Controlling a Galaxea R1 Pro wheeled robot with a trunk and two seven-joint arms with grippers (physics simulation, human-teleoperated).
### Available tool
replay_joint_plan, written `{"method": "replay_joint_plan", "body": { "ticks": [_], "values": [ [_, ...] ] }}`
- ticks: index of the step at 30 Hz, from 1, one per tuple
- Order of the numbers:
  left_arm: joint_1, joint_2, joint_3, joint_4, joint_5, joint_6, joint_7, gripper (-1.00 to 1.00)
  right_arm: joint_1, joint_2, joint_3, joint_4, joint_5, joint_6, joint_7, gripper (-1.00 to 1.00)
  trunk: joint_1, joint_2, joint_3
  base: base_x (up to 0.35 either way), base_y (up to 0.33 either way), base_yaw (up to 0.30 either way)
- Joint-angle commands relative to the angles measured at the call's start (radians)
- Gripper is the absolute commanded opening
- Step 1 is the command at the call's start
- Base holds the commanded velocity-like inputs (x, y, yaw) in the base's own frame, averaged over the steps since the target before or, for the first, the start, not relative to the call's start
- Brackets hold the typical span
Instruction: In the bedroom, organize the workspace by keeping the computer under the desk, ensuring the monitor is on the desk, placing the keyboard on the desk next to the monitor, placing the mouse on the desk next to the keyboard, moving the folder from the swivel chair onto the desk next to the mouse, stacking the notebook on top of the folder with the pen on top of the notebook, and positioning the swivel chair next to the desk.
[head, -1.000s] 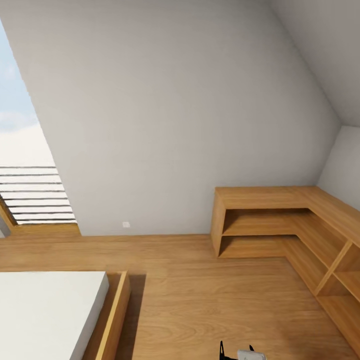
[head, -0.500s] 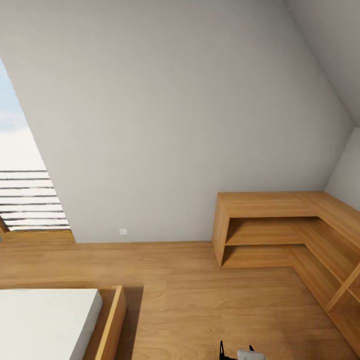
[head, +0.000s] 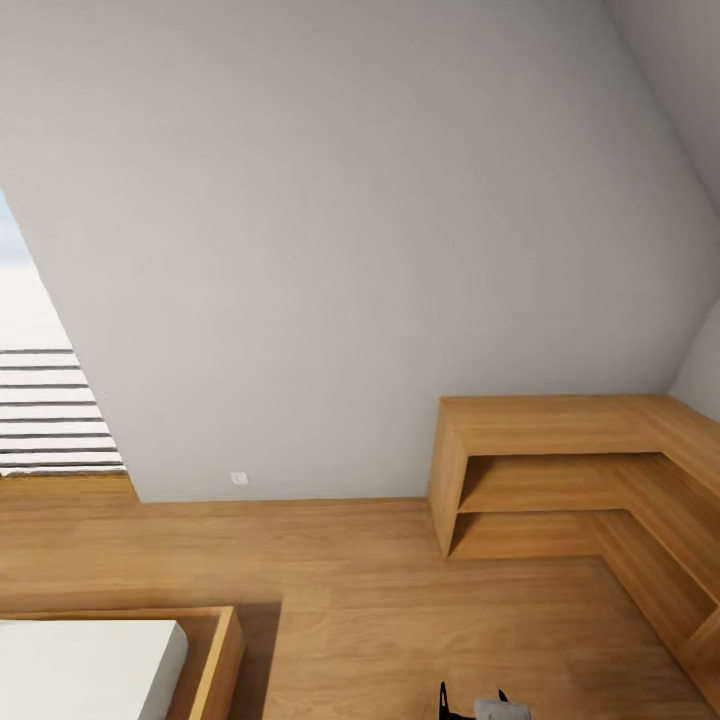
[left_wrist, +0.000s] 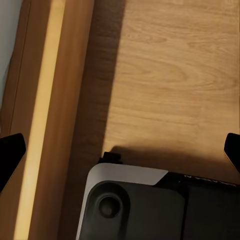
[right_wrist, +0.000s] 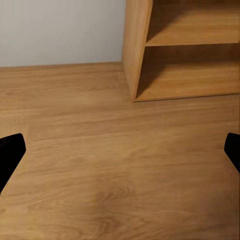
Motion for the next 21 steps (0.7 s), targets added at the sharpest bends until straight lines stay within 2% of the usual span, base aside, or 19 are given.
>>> {"method": "replay_joint_plan", "body": {
  "ticks": [1,9,21],
  "values": [
    [-0.001,0.001,-0.009,0.0,0.008,-0.003,0.007,1.0,-0.001,0.0,0.008,0.0,-0.001,-0.001,-0.009,1.0,0.001,-0.001,-0.002,0.323,0.0,0.0],
    [-0.001,0.001,-0.009,0.001,0.008,-0.002,0.007,1.0,-0.001,0.0,0.008,0.0,-0.001,-0.001,-0.009,1.0,0.001,-0.001,0.0,0.323,0.0,-0.066],
    [-0.001,-0.019,-0.011,0.025,0.006,-0.002,0.005,1.0,-0.001,-0.001,0.008,0.0,-0.001,-0.001,-0.006,1.0,0.001,-0.001,0.007,0.323,0.0,-0.202]
  ]
}}
